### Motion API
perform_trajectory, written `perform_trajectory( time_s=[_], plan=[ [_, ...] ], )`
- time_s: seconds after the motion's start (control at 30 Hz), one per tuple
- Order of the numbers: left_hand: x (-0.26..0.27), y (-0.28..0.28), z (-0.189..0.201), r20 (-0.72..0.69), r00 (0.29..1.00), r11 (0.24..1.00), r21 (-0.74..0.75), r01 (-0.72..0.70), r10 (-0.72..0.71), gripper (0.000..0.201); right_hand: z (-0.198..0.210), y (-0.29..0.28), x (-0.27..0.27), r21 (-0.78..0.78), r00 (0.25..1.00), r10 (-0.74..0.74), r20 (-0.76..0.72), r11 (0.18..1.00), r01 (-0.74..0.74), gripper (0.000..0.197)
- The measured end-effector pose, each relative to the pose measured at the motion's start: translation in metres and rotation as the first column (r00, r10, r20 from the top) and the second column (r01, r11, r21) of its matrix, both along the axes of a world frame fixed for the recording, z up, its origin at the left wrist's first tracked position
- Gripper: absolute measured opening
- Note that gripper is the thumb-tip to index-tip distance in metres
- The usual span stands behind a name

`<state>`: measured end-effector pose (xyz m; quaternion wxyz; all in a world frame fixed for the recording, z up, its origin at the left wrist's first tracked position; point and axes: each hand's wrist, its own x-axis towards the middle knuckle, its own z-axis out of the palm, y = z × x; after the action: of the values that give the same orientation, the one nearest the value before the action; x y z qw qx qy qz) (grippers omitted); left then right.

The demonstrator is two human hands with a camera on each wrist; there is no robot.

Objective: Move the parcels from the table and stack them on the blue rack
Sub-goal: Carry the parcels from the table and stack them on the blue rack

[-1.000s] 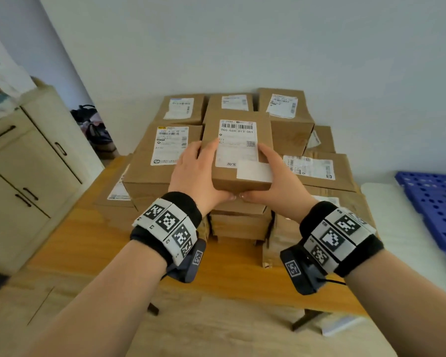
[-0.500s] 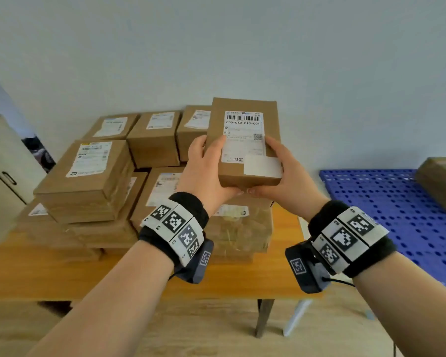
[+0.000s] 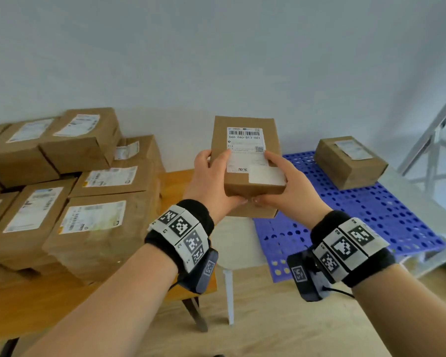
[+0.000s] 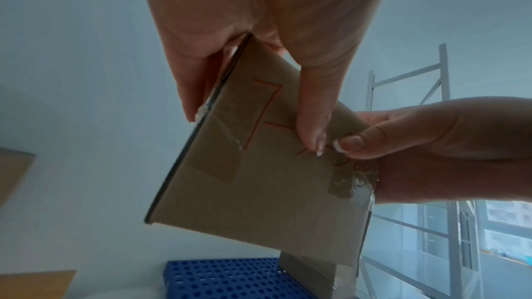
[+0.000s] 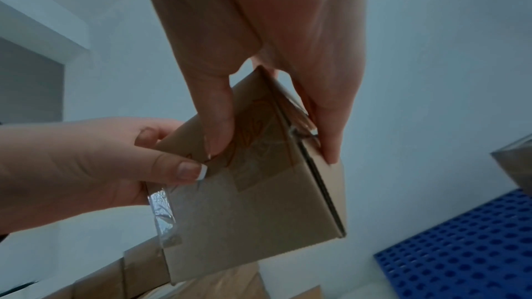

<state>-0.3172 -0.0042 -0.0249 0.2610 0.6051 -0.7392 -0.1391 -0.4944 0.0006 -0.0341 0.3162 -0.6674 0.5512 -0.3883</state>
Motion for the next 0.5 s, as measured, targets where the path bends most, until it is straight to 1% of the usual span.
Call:
perform_trajectory(
  time_s=[0.2, 0.33, 0.5],
  plan=[
    [-0.056, -0.063, -0.025, -0.009, 0.998, 0.996, 0.060, 0.063, -0.063, 0.101, -0.022, -0.053, -0.058, 0.080, 0.997, -0.060, -0.049, 0.995, 0.064, 0.092],
    [-0.091, -0.112, -0.043, -0.026, 0.994, 0.984, 0.143, 0.105, -0.102, 0.100, -0.034, -0.094, -0.089, 0.155, 0.991, -0.088, -0.105, 0.983, 0.103, 0.094],
    [-0.126, -0.155, -0.060, 0.000, 0.988, 0.955, 0.259, 0.146, -0.151, 0.099, -0.049, -0.131, -0.123, 0.239, 0.987, -0.099, -0.129, 0.962, 0.128, 0.093]
  ],
)
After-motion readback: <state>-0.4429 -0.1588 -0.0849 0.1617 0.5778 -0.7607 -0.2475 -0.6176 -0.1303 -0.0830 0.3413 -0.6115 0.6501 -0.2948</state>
